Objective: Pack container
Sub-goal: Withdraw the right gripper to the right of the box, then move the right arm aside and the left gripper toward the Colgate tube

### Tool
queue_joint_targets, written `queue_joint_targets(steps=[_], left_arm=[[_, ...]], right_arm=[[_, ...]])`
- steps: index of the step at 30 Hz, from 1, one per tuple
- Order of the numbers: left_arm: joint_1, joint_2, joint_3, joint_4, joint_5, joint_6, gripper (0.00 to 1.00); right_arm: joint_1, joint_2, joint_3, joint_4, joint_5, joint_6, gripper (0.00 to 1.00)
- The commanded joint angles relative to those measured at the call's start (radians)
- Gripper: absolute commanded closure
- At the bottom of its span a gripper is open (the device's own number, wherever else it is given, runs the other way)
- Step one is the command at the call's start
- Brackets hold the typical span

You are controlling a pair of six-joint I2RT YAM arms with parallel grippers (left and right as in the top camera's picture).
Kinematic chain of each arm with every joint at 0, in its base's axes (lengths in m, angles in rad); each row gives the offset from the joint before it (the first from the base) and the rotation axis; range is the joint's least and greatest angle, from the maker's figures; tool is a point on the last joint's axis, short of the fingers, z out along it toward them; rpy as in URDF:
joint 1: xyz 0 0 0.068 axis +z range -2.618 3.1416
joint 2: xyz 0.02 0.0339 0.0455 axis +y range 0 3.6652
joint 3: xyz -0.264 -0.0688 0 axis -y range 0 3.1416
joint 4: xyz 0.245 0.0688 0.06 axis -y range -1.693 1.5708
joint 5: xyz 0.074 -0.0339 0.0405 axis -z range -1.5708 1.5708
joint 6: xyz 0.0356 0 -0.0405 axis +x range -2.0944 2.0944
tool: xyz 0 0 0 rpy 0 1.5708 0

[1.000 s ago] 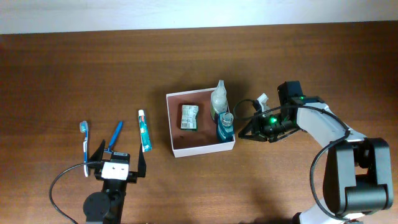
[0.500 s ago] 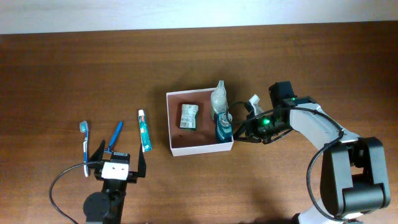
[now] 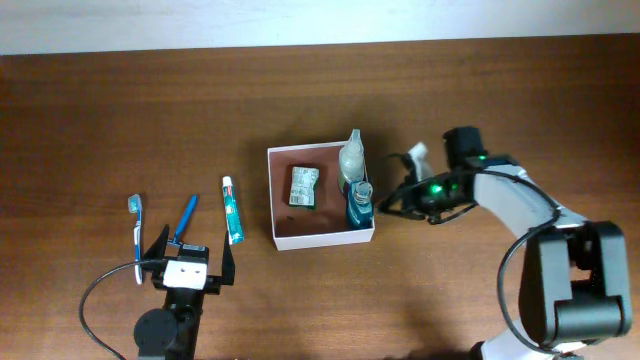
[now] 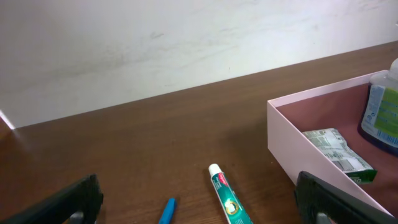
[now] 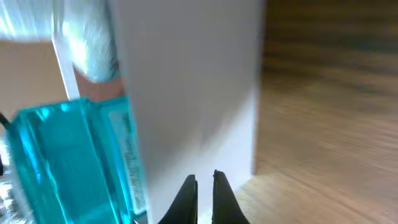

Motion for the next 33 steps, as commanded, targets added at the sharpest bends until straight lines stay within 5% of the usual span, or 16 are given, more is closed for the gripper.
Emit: queue_joint_targets(steps=[1, 6, 10, 15, 19, 25, 33], left_arm=[[0.006, -0.003, -0.006, 0.0, 0.011, 0.016, 0.01], [0.006, -0.003, -0.006, 0.0, 0.011, 0.016, 0.01], [0.006, -0.003, -0.006, 0.0, 0.011, 0.016, 0.01], [0.006, -0.003, -0.006, 0.0, 0.011, 0.016, 0.01], [0.006, -0.003, -0.006, 0.0, 0.011, 0.016, 0.01], [0.006, -0.003, -0.006, 0.0, 0.011, 0.016, 0.01], [0.006, -0.003, -0.006, 0.0, 0.011, 0.016, 0.01]], right_arm=[[-0.097, -0.016, 0.041, -0.003, -0.103, -0.04, 0.96], [-0.208, -0.029, 0.06, -0.003, -0.337, -0.064, 0.81], [-0.278, -0.099, 0.069, -0.006, -0.323, -0.064, 0.63], [-0.337, -0.261, 0.075, -0.006, -0.166, -0.06, 0.36], [-0.344, -0.417, 0.075, -0.013, 0.171, 0.021, 0.02], [-0.342, -0.565, 0.075, -0.022, 0.457, 0.084, 0.02], [-0.342, -0.571, 0.074, -0.049, 0.483, 0.084, 0.01]])
